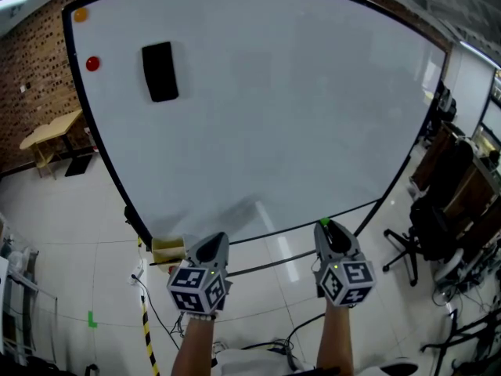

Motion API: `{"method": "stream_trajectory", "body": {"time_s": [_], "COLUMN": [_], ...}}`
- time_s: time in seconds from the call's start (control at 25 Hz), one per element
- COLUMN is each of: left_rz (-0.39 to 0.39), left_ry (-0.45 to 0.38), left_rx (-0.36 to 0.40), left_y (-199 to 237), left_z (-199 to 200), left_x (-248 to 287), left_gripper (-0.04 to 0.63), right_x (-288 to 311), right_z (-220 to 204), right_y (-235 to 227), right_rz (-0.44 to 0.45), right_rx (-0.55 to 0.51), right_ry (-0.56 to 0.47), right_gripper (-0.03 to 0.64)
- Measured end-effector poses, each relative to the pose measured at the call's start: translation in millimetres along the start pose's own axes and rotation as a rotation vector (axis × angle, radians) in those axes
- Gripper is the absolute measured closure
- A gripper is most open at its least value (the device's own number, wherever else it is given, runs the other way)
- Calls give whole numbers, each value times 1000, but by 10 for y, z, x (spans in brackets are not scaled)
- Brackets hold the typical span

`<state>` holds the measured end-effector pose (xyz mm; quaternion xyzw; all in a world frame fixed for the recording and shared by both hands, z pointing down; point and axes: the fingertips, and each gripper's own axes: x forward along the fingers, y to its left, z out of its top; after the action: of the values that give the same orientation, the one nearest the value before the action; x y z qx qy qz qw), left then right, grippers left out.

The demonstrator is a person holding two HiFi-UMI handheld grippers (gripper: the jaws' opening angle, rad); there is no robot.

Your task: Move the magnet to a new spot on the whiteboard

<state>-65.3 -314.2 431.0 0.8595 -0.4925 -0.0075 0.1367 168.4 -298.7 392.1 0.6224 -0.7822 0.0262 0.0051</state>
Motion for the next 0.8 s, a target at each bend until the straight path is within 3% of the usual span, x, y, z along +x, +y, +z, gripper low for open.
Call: {"method": "stream_trajectory", "body": {"time_s": [0.8], "left_rz": [28], "left_ry": [11], "left_rx": [-29], "left_y": [-20], "left_z": [-10], "left_x": [26], "left_gripper": [598], "right_x": [145], "right_z": [88], "right_y": [90], "right_rz": [19], "right_rx": [-47], "right_ry": [0], "right_gripper": [482]}}
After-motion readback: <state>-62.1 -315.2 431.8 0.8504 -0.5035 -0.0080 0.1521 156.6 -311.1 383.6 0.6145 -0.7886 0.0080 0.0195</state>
